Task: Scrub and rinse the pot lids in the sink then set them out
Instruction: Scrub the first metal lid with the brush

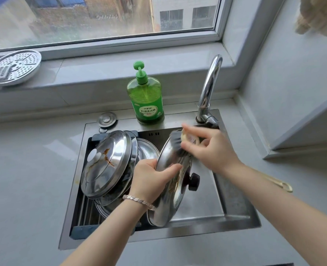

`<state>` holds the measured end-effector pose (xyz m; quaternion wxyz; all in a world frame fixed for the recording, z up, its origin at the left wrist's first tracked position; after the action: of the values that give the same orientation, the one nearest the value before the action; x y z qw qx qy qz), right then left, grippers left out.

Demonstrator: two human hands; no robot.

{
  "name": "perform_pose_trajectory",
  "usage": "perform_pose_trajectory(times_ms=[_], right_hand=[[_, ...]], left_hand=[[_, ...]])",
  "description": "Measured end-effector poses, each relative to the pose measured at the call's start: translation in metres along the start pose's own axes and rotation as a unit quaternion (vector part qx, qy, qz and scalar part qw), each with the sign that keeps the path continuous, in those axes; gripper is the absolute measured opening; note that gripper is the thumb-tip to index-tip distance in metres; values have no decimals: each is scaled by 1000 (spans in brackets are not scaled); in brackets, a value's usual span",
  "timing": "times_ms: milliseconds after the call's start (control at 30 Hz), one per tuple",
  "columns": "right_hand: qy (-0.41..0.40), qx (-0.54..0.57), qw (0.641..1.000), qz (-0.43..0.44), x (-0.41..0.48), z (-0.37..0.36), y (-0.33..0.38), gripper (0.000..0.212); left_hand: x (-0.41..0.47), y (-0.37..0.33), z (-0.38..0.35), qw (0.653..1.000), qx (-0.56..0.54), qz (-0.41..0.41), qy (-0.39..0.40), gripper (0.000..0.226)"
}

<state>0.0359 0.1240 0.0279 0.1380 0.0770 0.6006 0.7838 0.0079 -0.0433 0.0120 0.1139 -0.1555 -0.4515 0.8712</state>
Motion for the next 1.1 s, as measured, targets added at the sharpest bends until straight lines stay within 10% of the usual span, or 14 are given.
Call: perform_pose_trajectory(times_ms=[367,533,1100], right_hand=[[43,36,998,-4,-14,-7,6,49],[-82,152,981,-87,14,24,-33,45],[-118,166,974,-98,0,4,-28,46]], left_hand=[[-3,1,0,999,-39,2,2,37],[-7,-2,2,999,-50,-2,11,34],[0,-9,22,989,-140,15,-48,21]])
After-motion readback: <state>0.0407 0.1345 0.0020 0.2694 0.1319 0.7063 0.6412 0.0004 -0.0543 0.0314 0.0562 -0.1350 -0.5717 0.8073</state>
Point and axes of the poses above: each hand's wrist, its own x-axis towards the middle knuckle, its own z-axis out of the back of the hand, y = z × x, the point moved 5 cm from there along x, towards the middle knuckle, and after that the axes turned 13 degrees about x, right-handed, at the moved point
